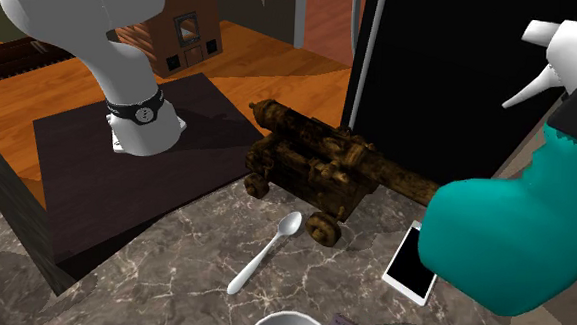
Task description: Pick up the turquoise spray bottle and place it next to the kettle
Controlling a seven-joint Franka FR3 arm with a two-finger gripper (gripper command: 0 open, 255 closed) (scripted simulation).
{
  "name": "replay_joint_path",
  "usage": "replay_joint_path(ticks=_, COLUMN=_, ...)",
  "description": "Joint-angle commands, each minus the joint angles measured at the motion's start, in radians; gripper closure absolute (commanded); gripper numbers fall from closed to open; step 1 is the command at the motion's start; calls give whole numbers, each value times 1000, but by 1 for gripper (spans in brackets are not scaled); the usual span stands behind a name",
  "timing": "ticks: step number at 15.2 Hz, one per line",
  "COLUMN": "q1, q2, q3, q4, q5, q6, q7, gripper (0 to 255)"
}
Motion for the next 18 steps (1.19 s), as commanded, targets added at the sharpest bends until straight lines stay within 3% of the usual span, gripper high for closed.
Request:
replay_joint_path(ticks=1, q1=6, q2=36, q3=-1, q4=87, q5=-4, q6=-52, q7=1, gripper=255)
replay_joint_path(ticks=5, q1=23, q2=138, q3=-4, q4=314, q5=-13, q6=-177, q7=2, gripper=255)
replay_joint_path(ticks=6, q1=-5, q2=15, q3=0, q4=107, q5=-3, q6=-93, q7=-9, gripper=255)
replay_joint_path(ticks=9, q1=-59, q2=-176, q3=-2, q4=-186, q5=18, q6=9, q7=-50, gripper=255)
replay_joint_path(ticks=13, q1=-111, q2=-352, q3=-22, q4=-426, q5=39, q6=72, q7=-113, gripper=255)
replay_joint_path(ticks=18, q1=-162, q2=-527, q3=-59, q4=-637, q5=52, q6=107, q7=-200, gripper=255)
